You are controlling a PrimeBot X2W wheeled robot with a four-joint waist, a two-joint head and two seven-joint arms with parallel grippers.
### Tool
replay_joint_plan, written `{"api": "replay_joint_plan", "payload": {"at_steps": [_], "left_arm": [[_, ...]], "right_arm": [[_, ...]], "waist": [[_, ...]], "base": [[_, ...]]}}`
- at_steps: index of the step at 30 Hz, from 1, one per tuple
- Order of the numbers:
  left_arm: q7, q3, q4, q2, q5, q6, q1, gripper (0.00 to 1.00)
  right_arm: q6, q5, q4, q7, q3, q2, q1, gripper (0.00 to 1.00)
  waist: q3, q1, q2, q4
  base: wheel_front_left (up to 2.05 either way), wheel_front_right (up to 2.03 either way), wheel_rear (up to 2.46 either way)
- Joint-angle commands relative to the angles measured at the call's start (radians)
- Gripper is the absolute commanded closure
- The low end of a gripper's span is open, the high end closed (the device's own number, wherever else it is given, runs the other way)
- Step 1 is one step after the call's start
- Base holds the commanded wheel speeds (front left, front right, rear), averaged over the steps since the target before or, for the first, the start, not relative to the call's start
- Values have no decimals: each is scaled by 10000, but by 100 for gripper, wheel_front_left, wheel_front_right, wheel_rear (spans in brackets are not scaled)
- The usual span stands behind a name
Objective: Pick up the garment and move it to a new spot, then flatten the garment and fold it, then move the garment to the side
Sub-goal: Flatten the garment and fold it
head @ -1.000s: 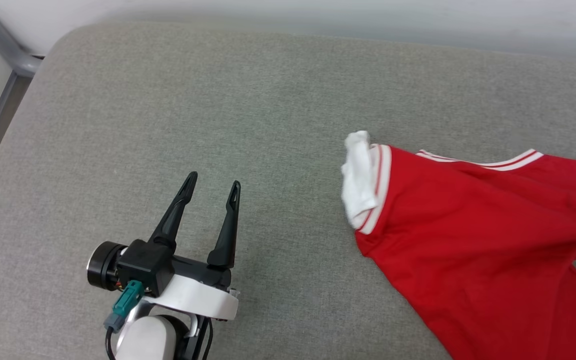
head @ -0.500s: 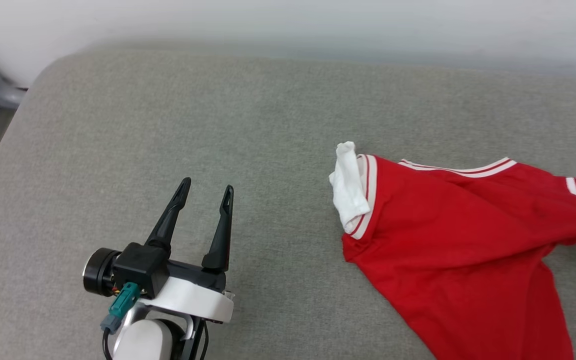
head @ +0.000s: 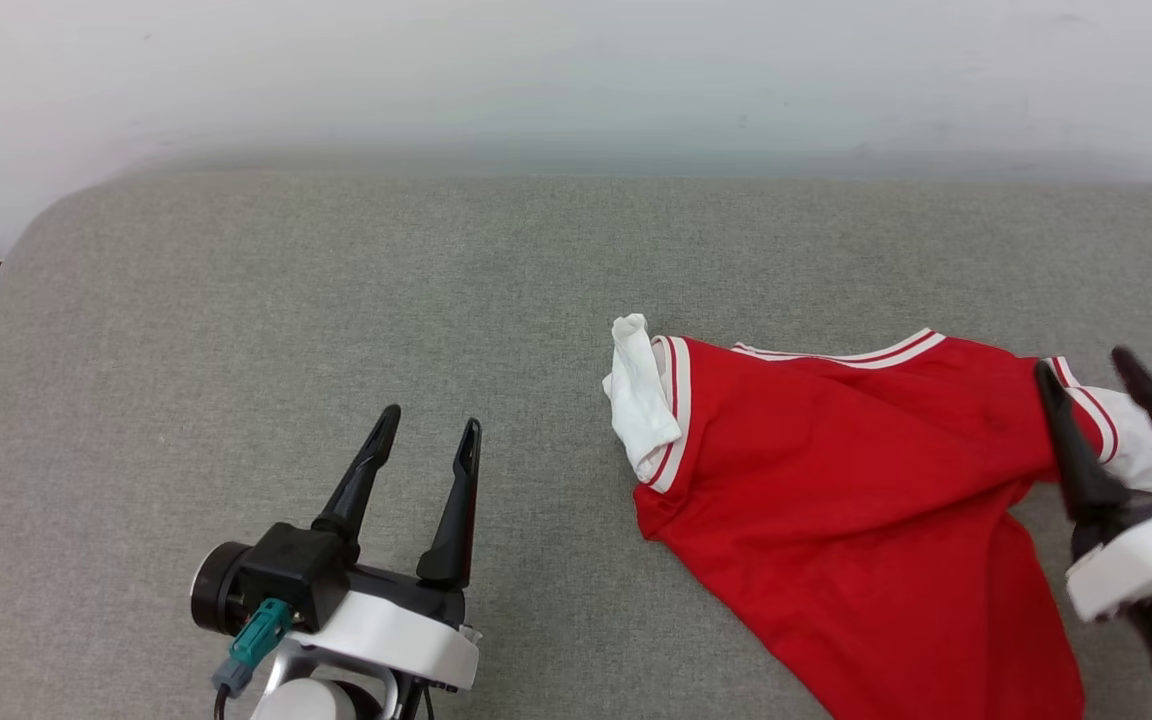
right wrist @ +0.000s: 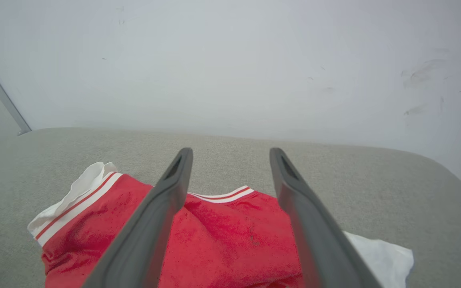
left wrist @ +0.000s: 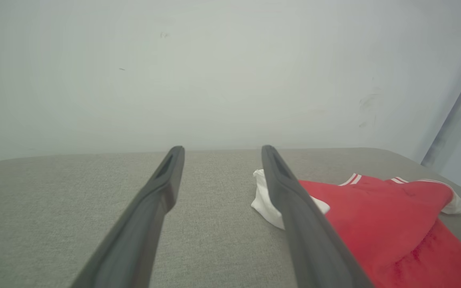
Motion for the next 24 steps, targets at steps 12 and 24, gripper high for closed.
{"api": "replay_joint_plan", "payload": {"at_steps": [12,24], "left_arm": [[-24,-417,454,172,247,-22,-321,0],[6129,-2680,2185,1654,-2617,-16,-5277,0]], "right_arm": [[-7,-631,-296,-1234,166,991,1073,0],[-7,-895,-419,-1335,160,1382,453,0]], "waist": [[223,1,0,-655],[1380,1,0,-1757]], "base": [[0,0,0],[0,0,0]]}}
